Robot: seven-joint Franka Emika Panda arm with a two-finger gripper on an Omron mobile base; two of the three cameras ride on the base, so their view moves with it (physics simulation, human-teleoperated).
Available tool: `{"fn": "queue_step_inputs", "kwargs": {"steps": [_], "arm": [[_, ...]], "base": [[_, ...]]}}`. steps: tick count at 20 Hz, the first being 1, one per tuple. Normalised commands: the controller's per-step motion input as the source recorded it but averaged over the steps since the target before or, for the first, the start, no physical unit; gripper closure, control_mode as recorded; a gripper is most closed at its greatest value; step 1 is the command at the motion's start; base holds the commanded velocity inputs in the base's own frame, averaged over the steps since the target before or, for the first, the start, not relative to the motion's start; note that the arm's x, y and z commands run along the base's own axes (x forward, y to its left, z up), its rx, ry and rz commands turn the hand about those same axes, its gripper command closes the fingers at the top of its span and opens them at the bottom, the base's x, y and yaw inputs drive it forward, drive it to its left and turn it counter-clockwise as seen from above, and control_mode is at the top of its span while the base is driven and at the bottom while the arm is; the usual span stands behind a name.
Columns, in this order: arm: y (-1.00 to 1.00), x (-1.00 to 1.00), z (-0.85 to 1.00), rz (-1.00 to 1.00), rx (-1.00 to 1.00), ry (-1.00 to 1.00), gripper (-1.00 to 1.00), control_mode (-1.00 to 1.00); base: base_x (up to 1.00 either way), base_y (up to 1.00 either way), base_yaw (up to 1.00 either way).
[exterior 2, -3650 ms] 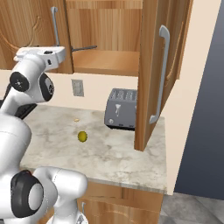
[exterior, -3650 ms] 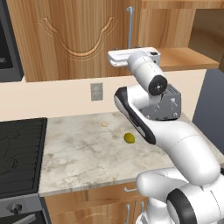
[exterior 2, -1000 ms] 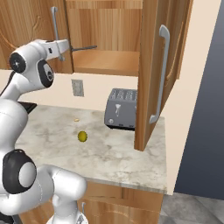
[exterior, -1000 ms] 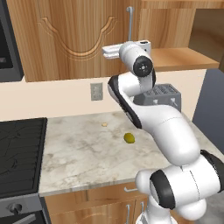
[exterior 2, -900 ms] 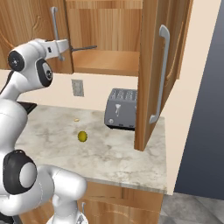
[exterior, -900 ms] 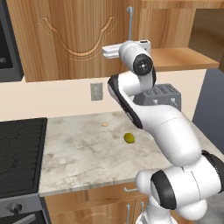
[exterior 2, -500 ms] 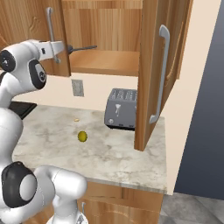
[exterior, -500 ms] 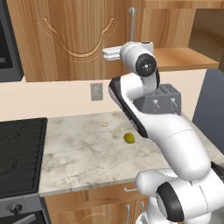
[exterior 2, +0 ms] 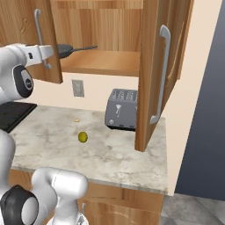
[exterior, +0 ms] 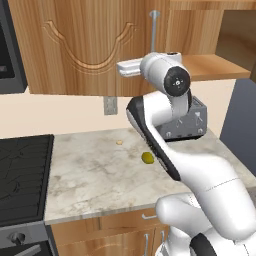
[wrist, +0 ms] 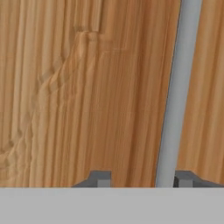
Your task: Pick the pan from the cabinet and place it on the stove. Then turn on the stove burner for the pan.
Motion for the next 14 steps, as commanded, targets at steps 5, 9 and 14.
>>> {"fn": "queue_step_inputs", "kwargs": {"steps": [5,9,14], "arm": [[0.83,-0.84,0.0,0.04,0.0,0.02,1.0,-1.0],[0.86,-0.91,0.0,0.04,0.0,0.0,1.0,-1.0],[0.85,-0.9,-0.01,0.14,-0.03,0.0,-1.0,-1.0]], "base": [[0.0,0.0,0.0],[0.0,0.0,0.0],[0.0,0.0,0.0]]}}
